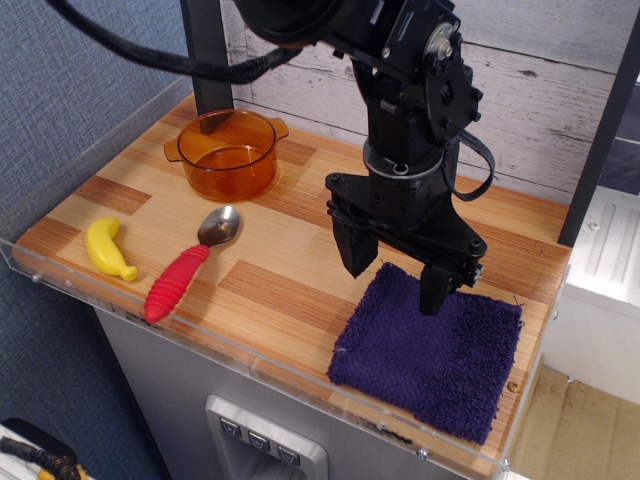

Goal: Move orange bowl to upper right

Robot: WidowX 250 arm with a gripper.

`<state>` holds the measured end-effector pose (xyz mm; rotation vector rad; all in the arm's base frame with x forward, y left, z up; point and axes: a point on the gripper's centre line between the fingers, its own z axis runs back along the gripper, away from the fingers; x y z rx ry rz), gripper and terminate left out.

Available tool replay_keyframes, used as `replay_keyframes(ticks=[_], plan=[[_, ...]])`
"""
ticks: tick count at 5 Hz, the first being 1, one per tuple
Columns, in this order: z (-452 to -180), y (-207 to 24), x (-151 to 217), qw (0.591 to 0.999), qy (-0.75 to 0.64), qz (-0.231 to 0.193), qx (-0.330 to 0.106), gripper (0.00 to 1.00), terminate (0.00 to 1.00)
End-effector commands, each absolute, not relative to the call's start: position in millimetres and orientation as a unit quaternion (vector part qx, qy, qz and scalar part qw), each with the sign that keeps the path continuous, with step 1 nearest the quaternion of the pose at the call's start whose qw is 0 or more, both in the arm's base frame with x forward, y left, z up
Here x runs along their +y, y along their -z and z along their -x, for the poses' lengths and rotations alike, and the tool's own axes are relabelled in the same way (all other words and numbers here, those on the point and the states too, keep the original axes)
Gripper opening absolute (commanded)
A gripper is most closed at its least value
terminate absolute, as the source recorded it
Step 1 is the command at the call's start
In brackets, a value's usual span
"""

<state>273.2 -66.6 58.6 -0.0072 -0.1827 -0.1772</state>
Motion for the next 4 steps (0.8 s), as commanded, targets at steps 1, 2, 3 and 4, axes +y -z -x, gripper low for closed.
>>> replay_keyframes(ticks=[1,2,3,4], plan=[[-273,-59,-67,0.992,0.088,0.004,-0.091,1.00,0.00],[-282,-62,-45,0.992,0.107,0.010,-0.066,1.00,0.00],[-290,-73,-23,0.993,0.104,-0.004,-0.052,1.00,0.00],[-300,-88,2,0.995,0.086,-0.020,-0.044,1.00,0.00]])
